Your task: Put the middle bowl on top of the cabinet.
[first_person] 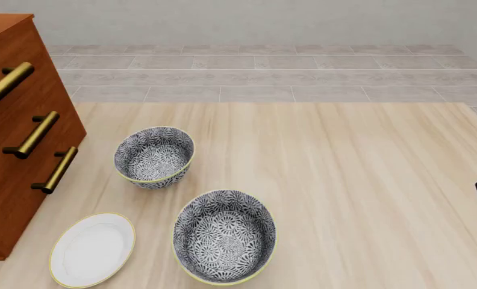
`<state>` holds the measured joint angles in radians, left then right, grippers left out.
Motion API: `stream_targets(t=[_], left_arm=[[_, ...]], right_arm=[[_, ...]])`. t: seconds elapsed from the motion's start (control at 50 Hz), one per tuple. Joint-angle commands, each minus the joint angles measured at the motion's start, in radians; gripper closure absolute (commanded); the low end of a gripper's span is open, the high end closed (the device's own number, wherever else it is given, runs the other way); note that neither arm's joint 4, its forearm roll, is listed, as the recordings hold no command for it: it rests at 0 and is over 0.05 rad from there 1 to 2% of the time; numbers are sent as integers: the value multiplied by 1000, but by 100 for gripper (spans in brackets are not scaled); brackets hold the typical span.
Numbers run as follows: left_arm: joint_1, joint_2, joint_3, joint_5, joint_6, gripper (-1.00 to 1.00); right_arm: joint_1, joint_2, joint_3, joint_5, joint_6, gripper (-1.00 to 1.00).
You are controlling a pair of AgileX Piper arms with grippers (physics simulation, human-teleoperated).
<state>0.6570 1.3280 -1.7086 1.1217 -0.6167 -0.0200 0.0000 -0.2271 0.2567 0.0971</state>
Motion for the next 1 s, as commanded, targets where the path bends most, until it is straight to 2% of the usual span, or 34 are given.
stream_targets(t=[0.02, 0.4, 1.0], left_arm=[[11, -13, -21, 1, -1, -100], [63, -32, -54, 9, 9, -100], [78, -68, -105, 14, -4, -100]], right_arm=[[0, 0, -1, 1, -1, -100], [3, 0, -8, 9, -6, -100], [2, 0, 5, -3, -9, -100]])
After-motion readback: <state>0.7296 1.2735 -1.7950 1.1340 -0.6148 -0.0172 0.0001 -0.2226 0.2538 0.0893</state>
